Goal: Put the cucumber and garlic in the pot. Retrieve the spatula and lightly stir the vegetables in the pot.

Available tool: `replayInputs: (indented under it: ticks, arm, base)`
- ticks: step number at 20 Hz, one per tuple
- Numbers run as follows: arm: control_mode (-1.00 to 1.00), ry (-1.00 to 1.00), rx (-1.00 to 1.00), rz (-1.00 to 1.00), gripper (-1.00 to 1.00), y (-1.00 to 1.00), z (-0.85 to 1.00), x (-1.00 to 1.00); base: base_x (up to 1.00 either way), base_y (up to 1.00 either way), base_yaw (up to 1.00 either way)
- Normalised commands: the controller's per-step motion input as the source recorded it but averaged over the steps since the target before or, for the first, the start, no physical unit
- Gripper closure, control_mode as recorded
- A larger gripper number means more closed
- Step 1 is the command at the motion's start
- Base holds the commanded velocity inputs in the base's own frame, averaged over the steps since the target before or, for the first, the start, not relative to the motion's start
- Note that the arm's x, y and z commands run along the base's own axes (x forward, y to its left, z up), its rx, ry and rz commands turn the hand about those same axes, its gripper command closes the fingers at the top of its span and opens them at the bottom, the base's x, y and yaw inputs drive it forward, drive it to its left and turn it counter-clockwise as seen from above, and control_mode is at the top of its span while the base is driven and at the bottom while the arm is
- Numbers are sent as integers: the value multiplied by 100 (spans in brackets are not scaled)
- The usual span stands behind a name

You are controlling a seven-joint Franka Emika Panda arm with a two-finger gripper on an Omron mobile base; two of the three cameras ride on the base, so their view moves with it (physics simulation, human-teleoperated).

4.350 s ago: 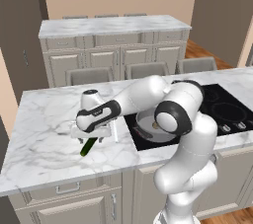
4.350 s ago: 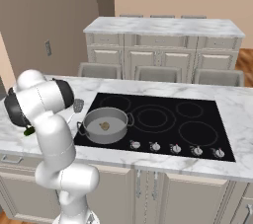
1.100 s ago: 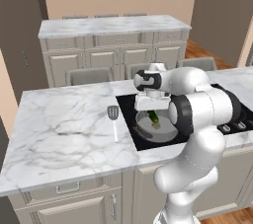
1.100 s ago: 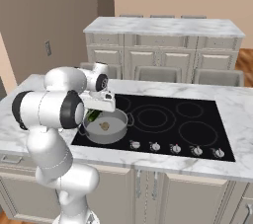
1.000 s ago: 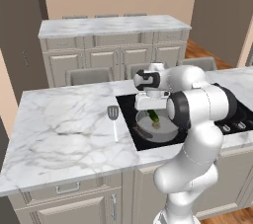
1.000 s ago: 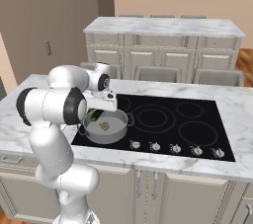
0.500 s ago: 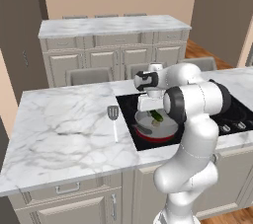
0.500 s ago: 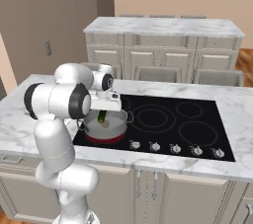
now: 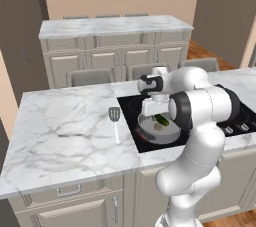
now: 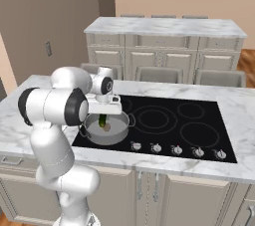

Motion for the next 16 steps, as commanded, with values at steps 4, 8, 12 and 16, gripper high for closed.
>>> replayInputs:
  ticks: [4, 8, 12, 16]
  arm:
    - [-100, 0, 0, 0, -100, -1, 9, -1]
    - [-100, -4, 2, 0, -100, -4, 37, -19]
    - [-100, -8, 3, 0, -100, 21, 53, -45]
    - [-100, -5, 0, 0, -100, 94, 6, -27]
  base:
    - [0, 0, 0]
    - [0, 0, 0]
    - [0, 0, 0]
    - [0, 0, 0]
